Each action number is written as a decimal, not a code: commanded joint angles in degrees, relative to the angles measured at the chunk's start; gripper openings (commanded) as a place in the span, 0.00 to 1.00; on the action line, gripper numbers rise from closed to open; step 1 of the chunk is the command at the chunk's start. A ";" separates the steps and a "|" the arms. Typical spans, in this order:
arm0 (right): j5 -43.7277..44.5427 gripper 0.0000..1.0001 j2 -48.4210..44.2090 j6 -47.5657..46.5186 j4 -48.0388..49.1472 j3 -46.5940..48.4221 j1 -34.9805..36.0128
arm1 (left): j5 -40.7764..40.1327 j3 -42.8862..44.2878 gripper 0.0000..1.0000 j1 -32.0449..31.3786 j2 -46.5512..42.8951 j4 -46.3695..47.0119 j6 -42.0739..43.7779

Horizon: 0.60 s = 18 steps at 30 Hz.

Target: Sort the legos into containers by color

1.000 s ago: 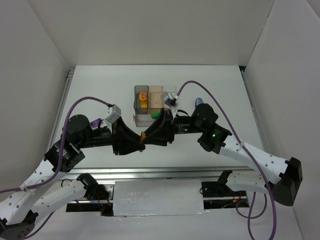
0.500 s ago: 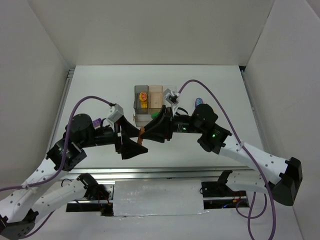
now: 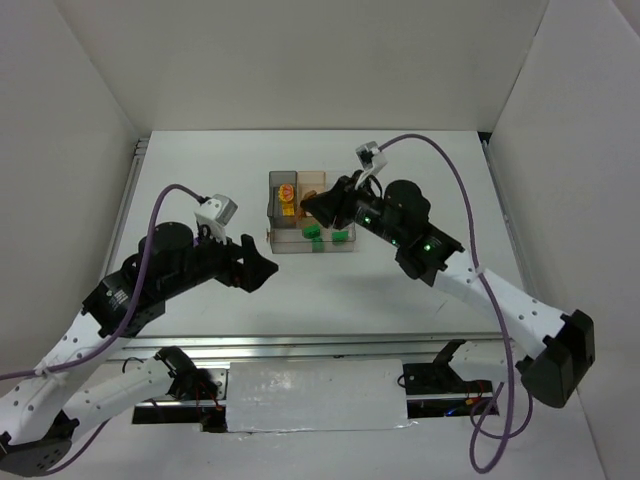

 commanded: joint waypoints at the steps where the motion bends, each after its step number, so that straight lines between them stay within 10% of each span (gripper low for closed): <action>1: 8.41 0.00 8.77 -4.03 -3.59 6.99 -3.14 | -13.14 2.72 1.00 -0.14 -1.03 -7.09 0.64; 10: 26.70 0.00 45.15 -9.75 -18.26 37.82 -5.95 | -28.64 -4.58 1.00 0.13 -5.78 -8.24 -1.73; 18: 28.63 0.00 56.19 -8.35 -20.91 46.05 -6.67 | -28.64 -5.63 0.99 0.39 -5.78 -7.11 -0.59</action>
